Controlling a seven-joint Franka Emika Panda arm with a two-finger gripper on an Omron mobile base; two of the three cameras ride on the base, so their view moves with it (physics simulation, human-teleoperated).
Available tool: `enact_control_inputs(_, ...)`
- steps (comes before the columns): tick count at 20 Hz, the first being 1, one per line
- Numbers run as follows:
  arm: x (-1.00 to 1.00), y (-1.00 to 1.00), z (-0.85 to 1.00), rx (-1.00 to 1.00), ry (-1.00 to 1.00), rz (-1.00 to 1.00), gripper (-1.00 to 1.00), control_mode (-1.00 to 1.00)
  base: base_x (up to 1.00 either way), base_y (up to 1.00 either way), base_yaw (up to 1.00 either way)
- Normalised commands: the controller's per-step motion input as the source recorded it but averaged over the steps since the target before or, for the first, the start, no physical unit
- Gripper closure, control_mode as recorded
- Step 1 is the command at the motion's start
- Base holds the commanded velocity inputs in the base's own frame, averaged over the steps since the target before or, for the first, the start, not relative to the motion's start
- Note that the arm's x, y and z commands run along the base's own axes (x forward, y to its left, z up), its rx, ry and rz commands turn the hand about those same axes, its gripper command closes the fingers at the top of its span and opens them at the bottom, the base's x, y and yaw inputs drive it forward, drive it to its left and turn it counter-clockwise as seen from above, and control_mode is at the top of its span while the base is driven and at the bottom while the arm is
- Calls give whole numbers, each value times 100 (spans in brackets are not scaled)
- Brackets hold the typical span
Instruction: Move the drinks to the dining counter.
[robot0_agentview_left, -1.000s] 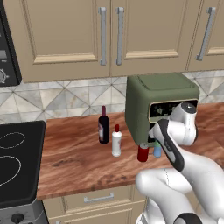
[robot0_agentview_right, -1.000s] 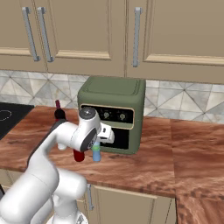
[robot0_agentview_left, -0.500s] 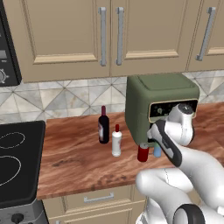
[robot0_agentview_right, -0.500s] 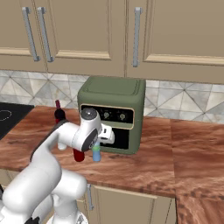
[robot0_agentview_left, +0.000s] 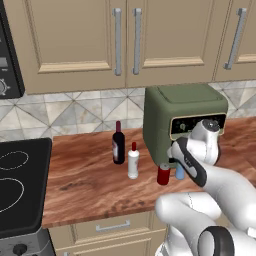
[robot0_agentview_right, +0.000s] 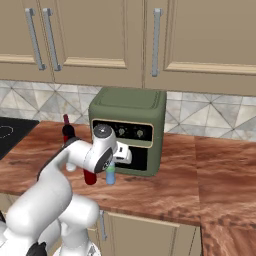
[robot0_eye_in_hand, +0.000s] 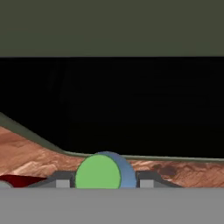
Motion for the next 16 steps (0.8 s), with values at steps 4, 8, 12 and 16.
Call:
enact_control_inputs(4,-1,0,0,0,0,0,100,-100,0,0,0)
enact_control_inputs(8,-36,-10,18,0,-1,0,100,-100,0,0,0)
enact_control_inputs(12,-67,-26,79,5,-12,1,100,-100,0,0,0)
enact_control_inputs(16,-82,-11,85,5,-19,2,100,-100,0,0,0)
